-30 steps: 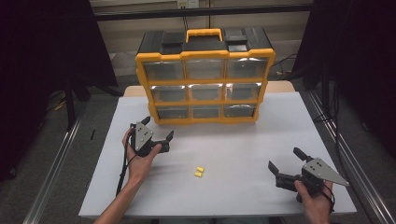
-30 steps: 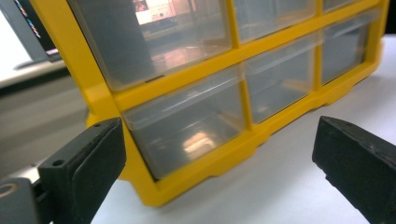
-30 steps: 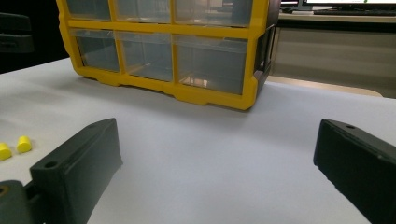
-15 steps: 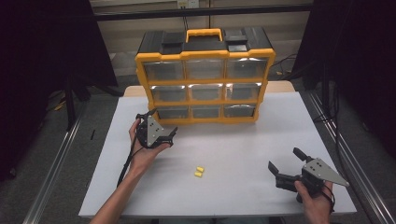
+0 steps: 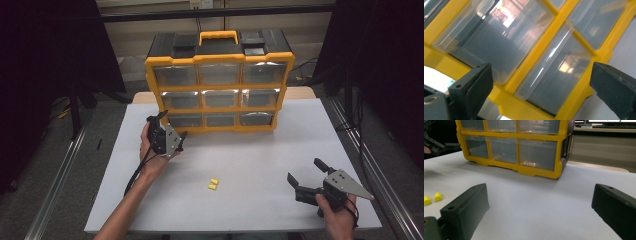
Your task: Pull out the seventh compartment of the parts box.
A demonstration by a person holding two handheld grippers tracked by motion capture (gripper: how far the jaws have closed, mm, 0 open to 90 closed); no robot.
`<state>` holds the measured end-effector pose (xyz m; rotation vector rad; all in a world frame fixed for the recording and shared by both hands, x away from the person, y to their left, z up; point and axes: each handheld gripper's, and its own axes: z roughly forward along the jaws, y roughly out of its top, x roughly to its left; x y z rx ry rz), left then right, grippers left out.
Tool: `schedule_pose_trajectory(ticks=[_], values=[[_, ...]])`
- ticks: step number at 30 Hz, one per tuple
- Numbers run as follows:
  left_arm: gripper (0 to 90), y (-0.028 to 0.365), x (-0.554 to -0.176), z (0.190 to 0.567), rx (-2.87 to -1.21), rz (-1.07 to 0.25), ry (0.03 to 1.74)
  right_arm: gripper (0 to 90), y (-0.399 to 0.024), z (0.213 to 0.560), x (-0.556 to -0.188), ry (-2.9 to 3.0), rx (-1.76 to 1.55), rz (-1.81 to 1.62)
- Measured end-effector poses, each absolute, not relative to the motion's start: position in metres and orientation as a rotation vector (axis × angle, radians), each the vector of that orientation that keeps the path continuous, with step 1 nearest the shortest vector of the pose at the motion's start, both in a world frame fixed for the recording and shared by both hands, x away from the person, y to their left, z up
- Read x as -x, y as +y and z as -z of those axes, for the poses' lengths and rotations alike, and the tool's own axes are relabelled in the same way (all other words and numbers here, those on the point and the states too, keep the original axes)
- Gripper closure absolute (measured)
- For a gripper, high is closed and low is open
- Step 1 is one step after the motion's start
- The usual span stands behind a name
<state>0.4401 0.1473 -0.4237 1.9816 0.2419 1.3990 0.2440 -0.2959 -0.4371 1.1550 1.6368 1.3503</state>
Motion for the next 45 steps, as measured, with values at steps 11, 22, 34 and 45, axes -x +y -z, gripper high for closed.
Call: schedule_pose_trajectory(ticks=[11, 22, 34, 45], values=[[16.1, 0.14, -0.444, 0.429, -2.063, -1.621, 0.037, 1.0, -0.295, 0.437, -0.244, 1.645, -1.151, -1.351], [27.6, 0.137, -0.444, 0.437, -2.139, -1.811, -0.094, 1.0, -0.295, 0.437, -0.244, 1.647, -1.144, -1.354], [44.8, 0.136, -0.45, 0.45, -2.2, -1.871, -0.208, 1.0, -0.294, 0.437, -0.244, 1.648, -1.135, -1.35], [54.8, 0.138, -0.457, 0.454, -2.22, -1.919, -0.257, 0.9, -0.294, 0.437, -0.244, 1.649, -1.134, -1.347]])
